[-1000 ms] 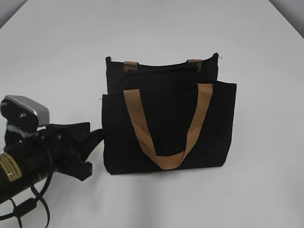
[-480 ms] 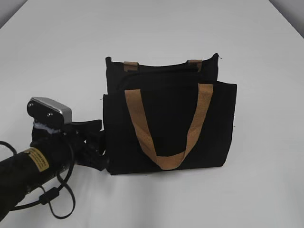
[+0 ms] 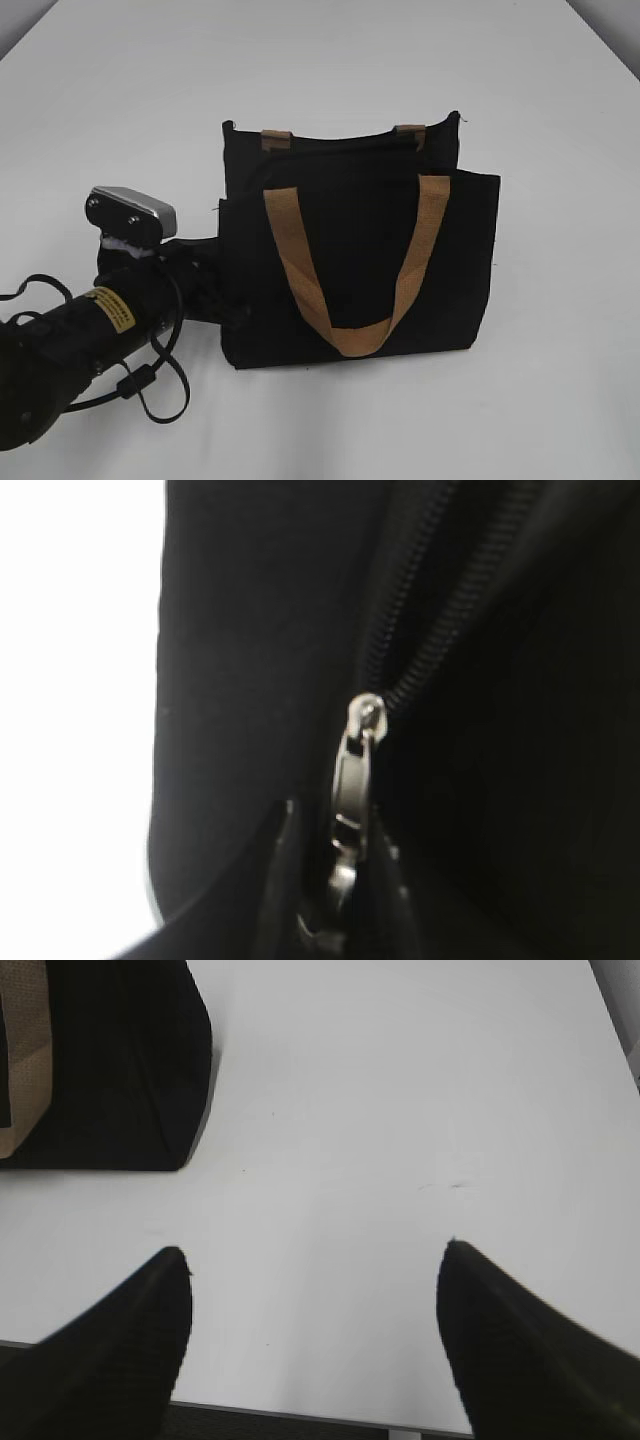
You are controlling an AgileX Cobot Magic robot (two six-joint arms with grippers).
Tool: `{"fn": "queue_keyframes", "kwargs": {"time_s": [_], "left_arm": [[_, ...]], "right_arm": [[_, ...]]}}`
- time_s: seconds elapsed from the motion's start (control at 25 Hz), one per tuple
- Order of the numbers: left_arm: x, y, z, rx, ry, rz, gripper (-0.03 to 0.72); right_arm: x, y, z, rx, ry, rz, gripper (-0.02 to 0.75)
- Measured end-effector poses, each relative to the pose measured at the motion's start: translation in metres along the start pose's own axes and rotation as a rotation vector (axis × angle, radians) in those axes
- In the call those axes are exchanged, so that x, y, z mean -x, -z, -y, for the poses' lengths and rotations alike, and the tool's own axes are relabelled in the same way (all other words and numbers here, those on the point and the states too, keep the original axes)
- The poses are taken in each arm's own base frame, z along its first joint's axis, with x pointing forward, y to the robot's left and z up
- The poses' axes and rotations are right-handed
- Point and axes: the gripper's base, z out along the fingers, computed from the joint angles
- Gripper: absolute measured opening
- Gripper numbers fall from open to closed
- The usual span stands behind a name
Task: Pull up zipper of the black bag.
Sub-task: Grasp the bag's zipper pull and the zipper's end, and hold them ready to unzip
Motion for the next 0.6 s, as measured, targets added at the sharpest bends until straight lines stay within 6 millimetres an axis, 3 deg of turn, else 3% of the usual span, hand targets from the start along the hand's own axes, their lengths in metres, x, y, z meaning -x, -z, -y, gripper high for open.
{"fn": "queue_keyframes", "kwargs": {"time_s": [0.08,0.2,0.44,0.6], "left_arm": [[0.000,0.000,-0.002,0.007,0.002,0.000,0.085],[0.000,0.003,-0.005,0.017,0.004,-0.006,0.099],[0.010,0.031,-0.006,0.018,0.004,0.002,0.357],[0.001,0.034,-0.003,-0.008,-0.004,-0.096,0.428]], "right_arm": [[0.000,0.000,0.000,0.000,0.000,0.000,0.589],[0.000,0.000,0.000,0.000,0.000,0.000,0.589],[0.000,0.000,0.000,0.000,0.000,0.000,0.589],[0.000,0.000,0.000,0.000,0.000,0.000,0.589]]}}
